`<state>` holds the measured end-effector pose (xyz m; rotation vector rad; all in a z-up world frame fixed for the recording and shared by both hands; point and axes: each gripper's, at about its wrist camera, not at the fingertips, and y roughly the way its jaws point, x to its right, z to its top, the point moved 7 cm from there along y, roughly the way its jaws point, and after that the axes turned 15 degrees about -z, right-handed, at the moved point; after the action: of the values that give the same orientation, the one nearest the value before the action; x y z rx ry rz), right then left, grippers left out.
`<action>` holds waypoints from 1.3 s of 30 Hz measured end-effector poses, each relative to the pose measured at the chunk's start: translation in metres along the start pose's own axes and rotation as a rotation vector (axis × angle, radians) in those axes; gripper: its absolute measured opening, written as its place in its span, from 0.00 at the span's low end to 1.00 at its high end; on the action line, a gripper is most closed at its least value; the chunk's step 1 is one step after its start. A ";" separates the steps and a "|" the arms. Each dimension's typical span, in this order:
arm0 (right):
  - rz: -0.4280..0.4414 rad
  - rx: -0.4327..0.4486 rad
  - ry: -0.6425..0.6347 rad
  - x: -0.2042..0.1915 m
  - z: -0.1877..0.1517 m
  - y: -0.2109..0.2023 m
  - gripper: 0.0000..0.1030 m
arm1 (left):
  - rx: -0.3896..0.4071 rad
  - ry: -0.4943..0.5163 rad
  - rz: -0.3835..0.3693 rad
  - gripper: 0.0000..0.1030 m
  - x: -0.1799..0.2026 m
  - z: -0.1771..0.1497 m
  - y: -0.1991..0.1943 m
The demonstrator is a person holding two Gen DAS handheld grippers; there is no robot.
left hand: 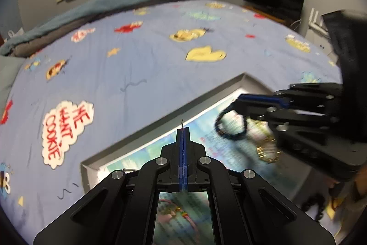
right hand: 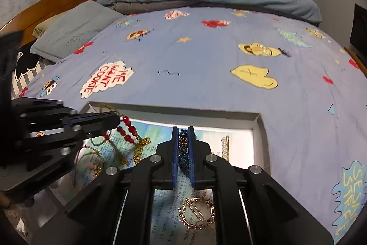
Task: Organize jewelry
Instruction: 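Carry the tassel and blue bracelet into the grey box and open both grippers, then move both open tools back to the remaining jewelry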
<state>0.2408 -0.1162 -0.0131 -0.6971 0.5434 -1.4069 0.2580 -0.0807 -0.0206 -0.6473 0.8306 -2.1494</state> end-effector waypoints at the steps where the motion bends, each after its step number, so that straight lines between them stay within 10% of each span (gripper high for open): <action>1: -0.005 -0.009 -0.003 0.000 -0.001 0.002 0.07 | -0.012 -0.008 0.010 0.01 -0.005 -0.002 0.004; 8: -0.047 -0.034 -0.022 0.001 -0.007 0.014 0.07 | -0.065 -0.022 0.068 0.02 -0.018 -0.013 0.021; 12: -0.047 -0.035 0.004 0.007 -0.006 0.014 0.10 | -0.067 -0.019 0.102 0.27 -0.022 -0.014 0.020; 19: -0.048 -0.013 0.042 0.022 -0.009 -0.007 0.21 | -0.035 -0.014 0.124 0.30 -0.017 -0.015 -0.001; 39: -0.048 0.119 0.092 0.044 -0.059 -0.125 0.91 | 0.137 -0.054 0.156 0.79 0.033 -0.070 -0.122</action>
<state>0.1164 -0.1700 0.0385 -0.5551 0.5133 -1.5093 0.1376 -0.0179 0.0274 -0.5496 0.6757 -2.0189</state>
